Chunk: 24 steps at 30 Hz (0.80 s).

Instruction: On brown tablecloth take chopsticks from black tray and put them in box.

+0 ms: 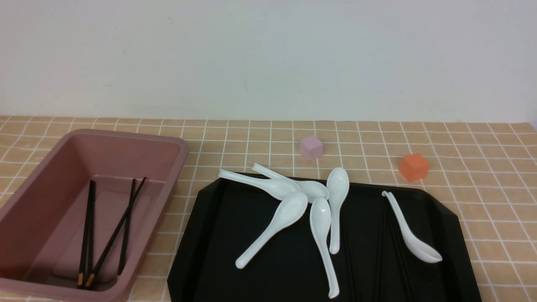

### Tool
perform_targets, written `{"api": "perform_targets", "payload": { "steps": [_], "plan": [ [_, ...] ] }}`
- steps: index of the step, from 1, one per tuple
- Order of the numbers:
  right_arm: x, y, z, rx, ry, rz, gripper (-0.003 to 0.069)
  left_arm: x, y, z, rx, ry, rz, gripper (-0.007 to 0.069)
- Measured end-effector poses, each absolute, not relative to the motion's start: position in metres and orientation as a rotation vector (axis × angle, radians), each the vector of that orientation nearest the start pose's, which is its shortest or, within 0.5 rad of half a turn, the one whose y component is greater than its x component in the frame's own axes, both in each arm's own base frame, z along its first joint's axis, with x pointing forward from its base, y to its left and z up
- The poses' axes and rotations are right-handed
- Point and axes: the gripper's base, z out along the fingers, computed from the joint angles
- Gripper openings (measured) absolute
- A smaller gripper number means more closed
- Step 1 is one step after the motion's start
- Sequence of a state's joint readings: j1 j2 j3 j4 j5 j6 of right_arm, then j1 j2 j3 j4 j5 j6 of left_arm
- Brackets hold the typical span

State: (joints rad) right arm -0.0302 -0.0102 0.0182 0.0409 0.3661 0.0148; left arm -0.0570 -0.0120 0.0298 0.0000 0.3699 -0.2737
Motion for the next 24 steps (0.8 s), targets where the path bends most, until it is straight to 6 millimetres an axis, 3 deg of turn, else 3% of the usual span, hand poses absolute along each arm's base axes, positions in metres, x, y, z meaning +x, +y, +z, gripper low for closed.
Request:
{"api": "perform_targets", "payload": {
  "steps": [24],
  "plan": [
    [0.0527, -0.0003, 0.1747, 0.067, 1.856, 0.029, 0.0240, 0.0524, -0.0030, 0.1698, -0.207, 1.875, -0.229, 0.0025]
  ]
}}
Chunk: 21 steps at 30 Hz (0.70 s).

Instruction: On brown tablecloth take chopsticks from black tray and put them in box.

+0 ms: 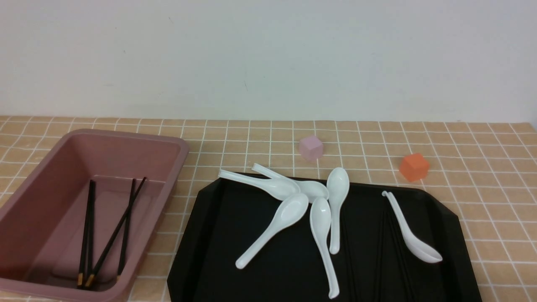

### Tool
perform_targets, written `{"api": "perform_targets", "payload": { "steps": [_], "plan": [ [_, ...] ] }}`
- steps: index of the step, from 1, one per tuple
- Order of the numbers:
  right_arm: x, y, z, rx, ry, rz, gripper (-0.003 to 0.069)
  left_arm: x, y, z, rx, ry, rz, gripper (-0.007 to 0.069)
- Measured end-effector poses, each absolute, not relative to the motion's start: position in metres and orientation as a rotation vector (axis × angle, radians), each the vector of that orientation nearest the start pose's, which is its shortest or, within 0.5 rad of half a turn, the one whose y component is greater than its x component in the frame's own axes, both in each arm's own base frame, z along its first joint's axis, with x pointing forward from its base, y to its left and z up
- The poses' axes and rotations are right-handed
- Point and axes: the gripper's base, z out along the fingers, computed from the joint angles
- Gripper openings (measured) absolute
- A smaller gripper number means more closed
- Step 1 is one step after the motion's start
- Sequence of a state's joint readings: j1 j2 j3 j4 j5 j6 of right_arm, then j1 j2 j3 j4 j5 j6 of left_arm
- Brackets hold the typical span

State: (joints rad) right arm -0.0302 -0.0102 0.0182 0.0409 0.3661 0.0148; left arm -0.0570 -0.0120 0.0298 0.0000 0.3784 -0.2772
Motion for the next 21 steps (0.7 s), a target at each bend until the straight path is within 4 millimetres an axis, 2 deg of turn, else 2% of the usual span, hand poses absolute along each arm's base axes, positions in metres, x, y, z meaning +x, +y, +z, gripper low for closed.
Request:
{"api": "perform_targets", "payload": {
  "steps": [21],
  "plan": [
    [0.0527, -0.0003, 0.1747, 0.067, 1.856, 0.029, 0.0240, 0.0524, -0.0030, 0.1698, -0.207, 1.875, -0.229, 0.0040]
  ]
}}
